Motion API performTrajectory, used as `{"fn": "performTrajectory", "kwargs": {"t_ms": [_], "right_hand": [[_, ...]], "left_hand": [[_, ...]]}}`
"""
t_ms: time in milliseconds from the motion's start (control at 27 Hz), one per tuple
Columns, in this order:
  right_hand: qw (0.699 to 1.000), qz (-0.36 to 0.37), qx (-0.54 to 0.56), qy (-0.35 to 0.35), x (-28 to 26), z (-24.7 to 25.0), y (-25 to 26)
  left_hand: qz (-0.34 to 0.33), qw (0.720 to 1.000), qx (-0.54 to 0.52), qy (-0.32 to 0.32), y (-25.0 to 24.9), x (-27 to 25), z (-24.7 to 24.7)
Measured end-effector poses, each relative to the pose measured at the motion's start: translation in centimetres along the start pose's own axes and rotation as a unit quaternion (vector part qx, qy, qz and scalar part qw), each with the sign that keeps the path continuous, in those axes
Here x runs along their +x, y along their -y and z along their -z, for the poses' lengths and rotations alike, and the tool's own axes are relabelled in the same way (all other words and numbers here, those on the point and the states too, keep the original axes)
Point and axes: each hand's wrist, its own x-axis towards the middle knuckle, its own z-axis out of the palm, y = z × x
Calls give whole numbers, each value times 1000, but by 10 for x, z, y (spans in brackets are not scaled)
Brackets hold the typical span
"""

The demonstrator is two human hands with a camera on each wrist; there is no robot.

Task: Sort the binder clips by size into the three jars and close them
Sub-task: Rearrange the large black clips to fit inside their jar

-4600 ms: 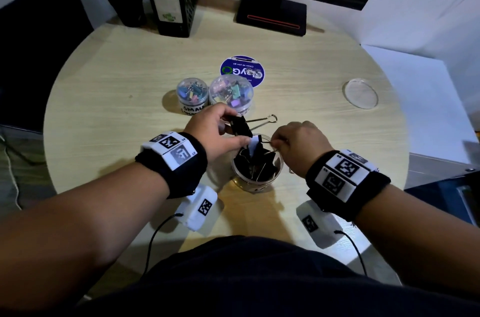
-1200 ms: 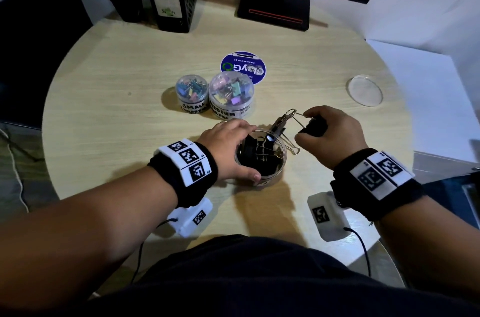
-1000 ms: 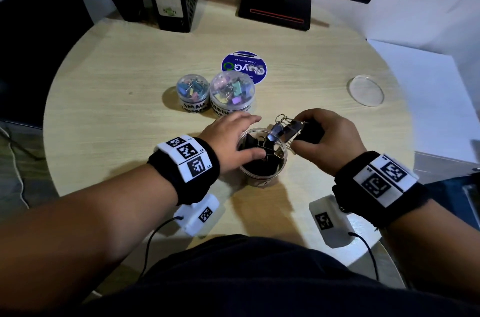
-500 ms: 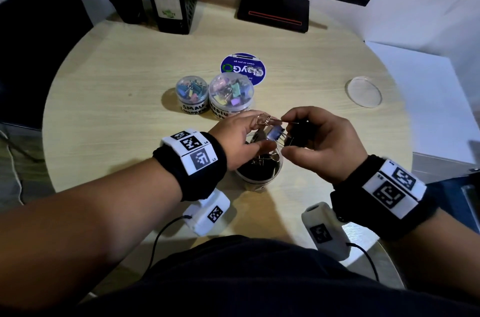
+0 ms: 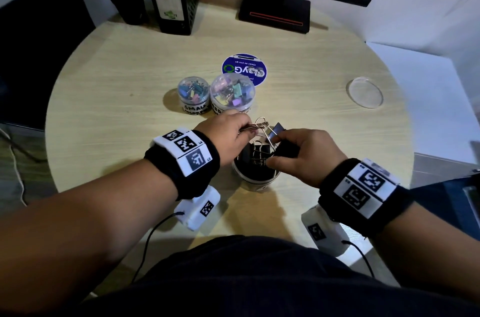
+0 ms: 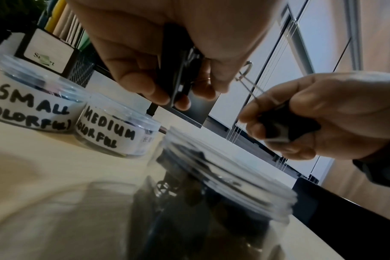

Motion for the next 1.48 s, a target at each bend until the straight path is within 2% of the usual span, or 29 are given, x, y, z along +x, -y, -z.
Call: {"fn": "performTrajectory", "kwargs": {"t_ms": [148,334,445,519,593,668,816,927,1150,1335,1483], "right_hand": [[997,8,-69,37,3,-7,1],[977,51,-200,50,2,-10,-4],[989,11,-142,49,5,-10,-10],[998,-40,-35,28,9,-10,-11],[994,-80,79,5,12,-11,-8],[990,-98,97,12,13,-12,-6],[998,-50,-31,33,14,-15,-5],[990,-46,-127,42,16,-18,-3],[982,-61,-174,41,23,-17,3],[964,7,-257,65,21,-30,1],[973,9,-222,61,23,-30,-5]], "left_hand": [[12,1000,-10,22,-2,-3,2],[84,986,-142,35,1,-4,5],[87,992,-88,33,2,0,11],[85,995,-26,41,2,1,14],[85,995,-2,47,3,2,15],[84,995,7,54,4,2,13],[91,994,-20,62,8,0,6],[102,992,-55,49,10,-1,1],[121,989,-75,31,11,-6,-3],[122,990,-67,31,9,-6,-2],[129,989,-67,41,9,-6,0]]}}
